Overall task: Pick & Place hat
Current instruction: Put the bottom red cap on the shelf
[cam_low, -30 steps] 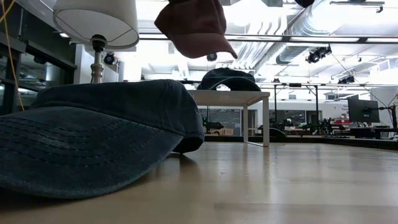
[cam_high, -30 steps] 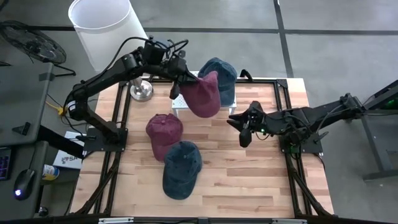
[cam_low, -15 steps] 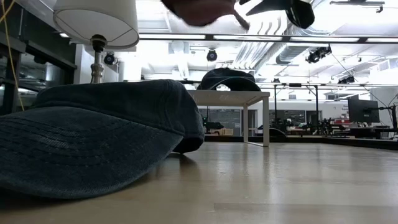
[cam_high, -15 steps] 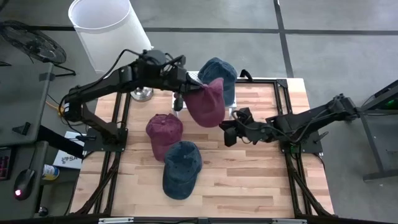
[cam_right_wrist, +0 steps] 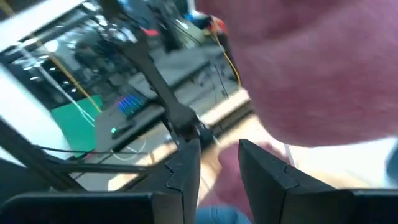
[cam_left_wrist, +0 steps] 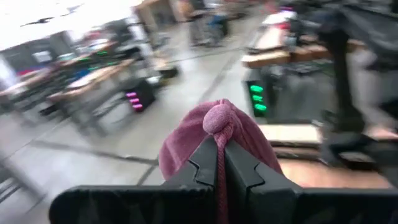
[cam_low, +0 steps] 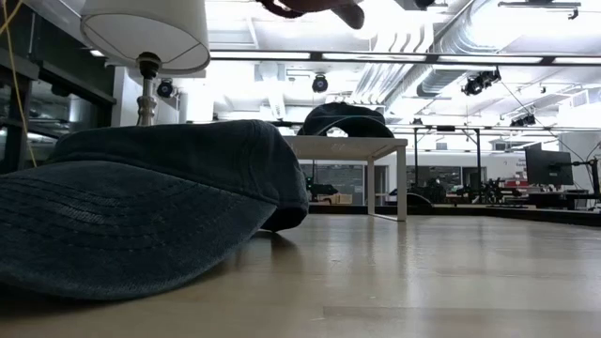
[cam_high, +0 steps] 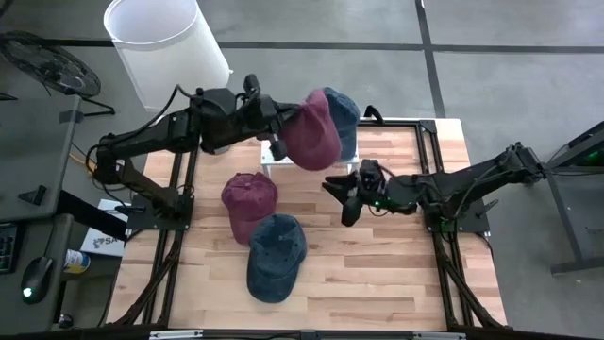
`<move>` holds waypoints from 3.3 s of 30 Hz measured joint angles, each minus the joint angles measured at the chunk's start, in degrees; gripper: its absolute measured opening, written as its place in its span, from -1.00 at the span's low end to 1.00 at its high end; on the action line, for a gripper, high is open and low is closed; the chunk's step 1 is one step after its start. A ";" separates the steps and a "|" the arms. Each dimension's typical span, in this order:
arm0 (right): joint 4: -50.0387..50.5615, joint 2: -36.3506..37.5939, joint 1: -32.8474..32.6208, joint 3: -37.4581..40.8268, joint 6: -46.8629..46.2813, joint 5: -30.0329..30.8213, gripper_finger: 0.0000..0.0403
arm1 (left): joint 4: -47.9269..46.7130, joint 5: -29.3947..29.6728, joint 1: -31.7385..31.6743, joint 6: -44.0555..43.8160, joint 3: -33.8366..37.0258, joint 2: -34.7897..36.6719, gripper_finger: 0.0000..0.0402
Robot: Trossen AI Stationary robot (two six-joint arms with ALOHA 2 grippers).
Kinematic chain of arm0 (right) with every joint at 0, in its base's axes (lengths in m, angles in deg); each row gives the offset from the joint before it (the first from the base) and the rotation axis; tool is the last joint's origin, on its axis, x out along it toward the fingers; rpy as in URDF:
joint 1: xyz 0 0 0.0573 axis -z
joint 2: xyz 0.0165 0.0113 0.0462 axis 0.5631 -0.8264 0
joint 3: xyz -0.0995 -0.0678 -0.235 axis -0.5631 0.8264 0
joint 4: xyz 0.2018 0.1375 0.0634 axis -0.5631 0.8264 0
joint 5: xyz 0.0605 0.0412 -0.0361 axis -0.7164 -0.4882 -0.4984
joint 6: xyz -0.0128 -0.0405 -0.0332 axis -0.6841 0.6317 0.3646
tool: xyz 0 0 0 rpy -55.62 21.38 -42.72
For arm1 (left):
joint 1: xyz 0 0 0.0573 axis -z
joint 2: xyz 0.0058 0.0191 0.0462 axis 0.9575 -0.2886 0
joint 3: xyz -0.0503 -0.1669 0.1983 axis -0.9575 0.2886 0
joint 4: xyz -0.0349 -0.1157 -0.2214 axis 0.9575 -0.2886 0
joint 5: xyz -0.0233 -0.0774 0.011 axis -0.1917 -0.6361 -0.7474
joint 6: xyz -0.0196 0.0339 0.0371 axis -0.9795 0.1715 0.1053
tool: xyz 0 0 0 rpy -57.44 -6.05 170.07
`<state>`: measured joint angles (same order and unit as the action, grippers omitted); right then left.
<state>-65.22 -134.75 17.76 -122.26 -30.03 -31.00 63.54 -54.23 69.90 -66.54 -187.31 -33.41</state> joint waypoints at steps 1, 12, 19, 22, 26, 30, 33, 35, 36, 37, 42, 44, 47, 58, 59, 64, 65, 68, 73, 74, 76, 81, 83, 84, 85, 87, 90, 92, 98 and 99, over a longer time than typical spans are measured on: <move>-1.51 0.00 0.00 0.00 2.39 0.06 -0.49 | 0.84 2.60 0.51 -1.10 0.00 -0.24 -0.99; -5.12 -0.02 -0.02 -0.02 22.27 10.29 -0.49 | 4.01 1.87 1.13 -6.72 0.02 -2.43 -0.99; -12.54 0.00 0.02 -0.03 38.12 18.21 -0.49 | 4.99 -1.73 1.13 -9.17 0.02 -4.79 -0.99; -15.03 0.00 0.02 -0.04 42.60 21.63 -0.49 | 4.14 -2.33 1.15 -9.85 0.09 -5.45 -0.99; -16.90 0.00 0.04 -0.04 45.84 23.92 -0.49 | 4.13 -3.52 1.13 -10.76 0.02 -6.33 -0.99; -17.16 0.00 0.02 -0.07 46.05 24.02 -0.49 | 4.44 -3.85 1.13 -11.37 0.01 -7.54 -0.99; -16.93 0.00 0.02 -0.07 46.07 24.74 -0.49 | 5.17 -5.42 1.13 -12.05 -0.02 -8.46 -0.99; -16.40 0.00 0.02 -0.07 46.07 26.38 -0.49 | 3.72 -5.41 1.13 -11.62 0.02 -8.61 -0.99; -15.98 0.00 0.02 -0.07 46.09 26.94 -0.48 | 3.41 -5.37 1.13 -10.80 0.02 -8.65 -0.99; -15.58 0.00 -0.01 -0.07 46.07 27.33 -0.47 | 2.76 -5.35 1.13 -9.77 0.02 -8.67 -0.99; -12.00 0.09 -2.25 -0.07 42.19 32.25 -0.36 | -5.27 -5.22 -0.02 -4.51 0.02 -8.11 -0.99; -10.62 0.09 -3.34 -0.07 41.24 33.29 -0.31 | -8.39 -6.66 -1.17 -3.37 0.03 -7.67 -0.99; -9.84 0.09 -4.91 -0.07 41.09 33.42 -0.27 | -14.06 -9.27 -3.97 -3.02 -0.02 -7.11 -0.99; -4.59 0.09 -7.93 -0.09 35.35 33.42 -0.28 | -21.05 -25.94 -13.91 9.72 0.01 -7.05 -0.99; -3.56 0.09 -7.96 -0.09 34.29 33.42 -0.28 | -21.47 -27.39 -14.75 10.74 0.00 -7.05 -0.99; 0.91 0.09 -7.98 -0.09 28.57 32.92 -0.27 | -22.67 -31.95 -18.79 12.46 0.00 -7.03 -0.99; 1.66 0.09 -7.98 -0.09 27.57 32.84 -0.27 | -22.80 -32.88 -19.56 12.45 0.00 -7.03 -0.99; 3.25 0.09 -7.98 -0.09 25.74 31.84 -0.28 | -22.97 -35.28 -21.60 12.98 0.00 -7.03 -0.99; 4.57 0.09 -7.98 -0.09 24.44 30.70 -0.27 | -23.19 -36.36 -23.75 14.13 0.00 -7.03 -0.99; 4.55 0.09 -7.98 -0.09 24.48 30.63 -0.27 | -23.29 -36.38 -24.11 14.13 0.00 -7.03 -0.99; 4.55 0.09 -7.98 -0.09 24.43 30.62 -0.28 | -23.37 -36.36 -24.55 14.13 0.00 -7.02 -0.99; 4.55 0.09 -7.98 -0.09 24.40 30.62 -0.27 | -23.97 -35.22 -25.23 14.94 0.00 -7.02 -0.99; 4.55 0.09 -7.98 -0.09 24.42 30.62 -0.27 | -24.77 -34.73 -25.29 15.44 0.00 -7.03 -0.99; 4.55 0.09 -7.98 -0.09 24.44 30.62 -0.28 | -25.03 -34.72 -25.29 15.74 0.00 -7.09 -0.99; 4.55 0.09 -7.98 -0.09 24.45 30.62 -0.28 | -25.28 -34.66 -25.29 16.32 0.00 -7.37 -0.99; 4.55 0.09 -7.98 -0.09 24.39 30.62 -0.28 | -25.97 -34.53 -25.29 16.56 0.02 -7.75 -0.99; 4.55 0.09 -7.98 -0.09 24.37 30.62 -0.27 | -25.90 -33.25 -25.18 17.22 0.02 -8.52 -0.99; 4.55 0.09 -7.98 -0.09 24.34 30.62 -0.28 | -25.91 -32.80 -25.18 18.08 0.02 -9.17 -0.99; 4.55 0.09 -7.98 -0.09 24.29 30.42 -0.27 | -25.24 -27.99 -25.18 18.29 0.02 -10.10 -0.99; 4.55 0.09 -7.98 -0.09 24.07 30.40 -0.27 | -25.25 -27.23 -25.18 18.29 0.02 -10.16 -0.99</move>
<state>-60.67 -134.66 9.78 -122.35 -5.96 -0.60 38.29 -81.45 44.71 -48.26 -187.29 -43.57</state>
